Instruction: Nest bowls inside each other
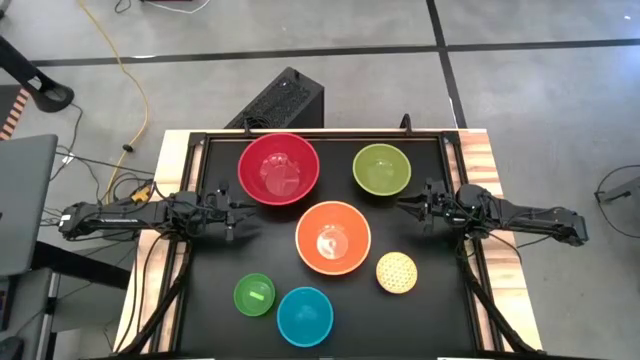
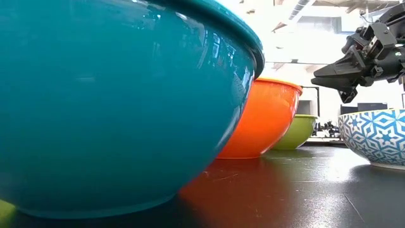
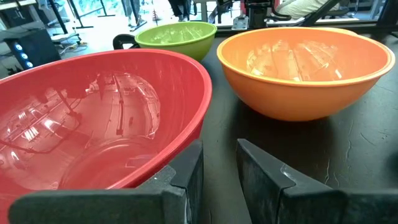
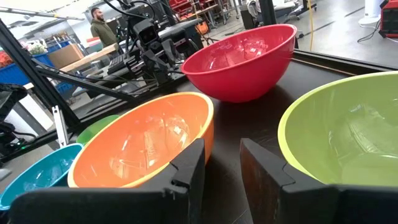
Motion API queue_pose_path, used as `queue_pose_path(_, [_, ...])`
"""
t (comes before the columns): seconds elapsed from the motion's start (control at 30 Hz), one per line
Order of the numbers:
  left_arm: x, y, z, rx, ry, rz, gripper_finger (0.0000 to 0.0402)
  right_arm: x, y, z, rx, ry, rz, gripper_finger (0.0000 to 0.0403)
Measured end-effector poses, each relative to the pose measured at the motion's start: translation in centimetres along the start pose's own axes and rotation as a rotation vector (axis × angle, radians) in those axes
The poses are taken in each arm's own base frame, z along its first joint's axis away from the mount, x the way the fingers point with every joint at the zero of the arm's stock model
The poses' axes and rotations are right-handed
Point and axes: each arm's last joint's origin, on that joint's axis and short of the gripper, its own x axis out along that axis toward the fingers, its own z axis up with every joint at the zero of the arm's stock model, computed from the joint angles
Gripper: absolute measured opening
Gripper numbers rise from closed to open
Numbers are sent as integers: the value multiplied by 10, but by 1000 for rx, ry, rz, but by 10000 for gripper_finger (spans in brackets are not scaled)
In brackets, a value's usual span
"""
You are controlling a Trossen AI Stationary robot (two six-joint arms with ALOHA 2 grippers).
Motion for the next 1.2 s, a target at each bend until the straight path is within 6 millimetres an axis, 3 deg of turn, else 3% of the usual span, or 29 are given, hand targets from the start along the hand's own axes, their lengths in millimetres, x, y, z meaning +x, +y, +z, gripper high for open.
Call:
queue_pose_path(0.43, [0, 0, 0, -4, 0, 0, 87, 0, 0, 0, 0, 0, 0, 118])
queue_pose_path(0.63, [0, 0, 2, -189, -23, 0, 87, 0, 0, 1, -46, -15, -3, 118])
queue_pose_path(0.9, [-1, 2, 17, -102, -174, 44, 87, -4, 10, 27, -6, -293, 95, 118])
queue_pose_path(1.03, [-2, 2, 21, -40, -221, 40, 87, -9, 10, 43, -100, -495, -30, 118])
queue_pose_path(1.2, [-2, 5, 21, 26, -200, 122, 87, -6, 2, 53, -204, -514, -256, 118])
